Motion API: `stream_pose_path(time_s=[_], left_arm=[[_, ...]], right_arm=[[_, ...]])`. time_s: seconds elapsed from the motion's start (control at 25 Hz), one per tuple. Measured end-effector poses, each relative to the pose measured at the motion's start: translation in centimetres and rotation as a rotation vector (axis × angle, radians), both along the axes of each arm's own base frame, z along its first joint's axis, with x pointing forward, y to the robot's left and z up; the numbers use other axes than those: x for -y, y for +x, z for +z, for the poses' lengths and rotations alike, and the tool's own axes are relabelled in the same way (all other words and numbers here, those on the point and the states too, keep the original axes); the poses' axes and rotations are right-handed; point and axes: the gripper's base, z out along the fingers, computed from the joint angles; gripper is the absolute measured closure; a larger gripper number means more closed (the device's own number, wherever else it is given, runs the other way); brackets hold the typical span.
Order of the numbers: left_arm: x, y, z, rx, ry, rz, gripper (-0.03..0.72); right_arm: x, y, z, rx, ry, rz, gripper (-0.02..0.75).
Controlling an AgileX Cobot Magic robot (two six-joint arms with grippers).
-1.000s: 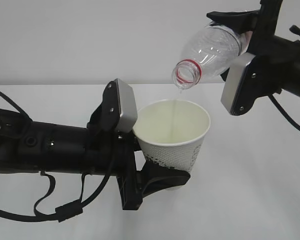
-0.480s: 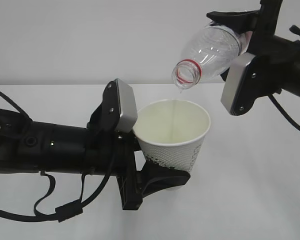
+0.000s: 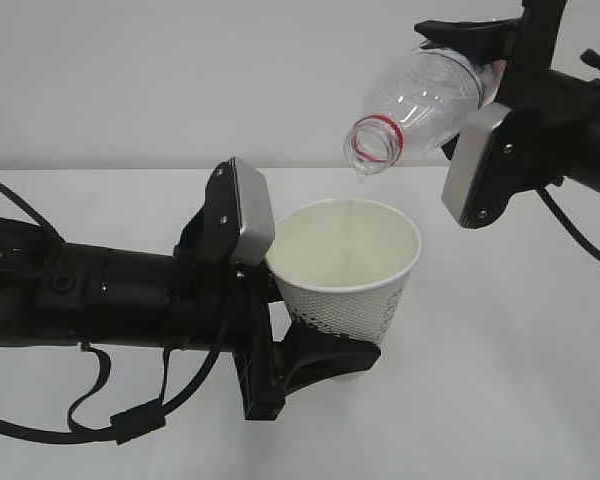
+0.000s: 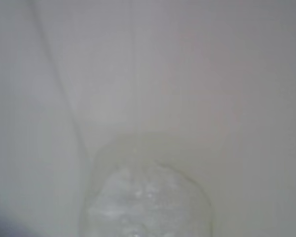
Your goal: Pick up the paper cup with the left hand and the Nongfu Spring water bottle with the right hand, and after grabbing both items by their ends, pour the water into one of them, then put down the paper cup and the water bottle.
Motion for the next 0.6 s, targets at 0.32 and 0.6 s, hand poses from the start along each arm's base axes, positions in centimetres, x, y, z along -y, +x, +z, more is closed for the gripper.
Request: stream_pose_path(time_s=[0.32,0.6], left_arm=[[0.00,0.00,0.00,0.000,0.000,0.000,0.178],[0.00,0.00,0.00,0.000,0.000,0.000,0.178]], right_arm=[[0.08,0.04,0.28,0.017,0.029,-0.008,0.260],[0.10,0.05,0.29,0.017,0.031,-0.011,0.260]])
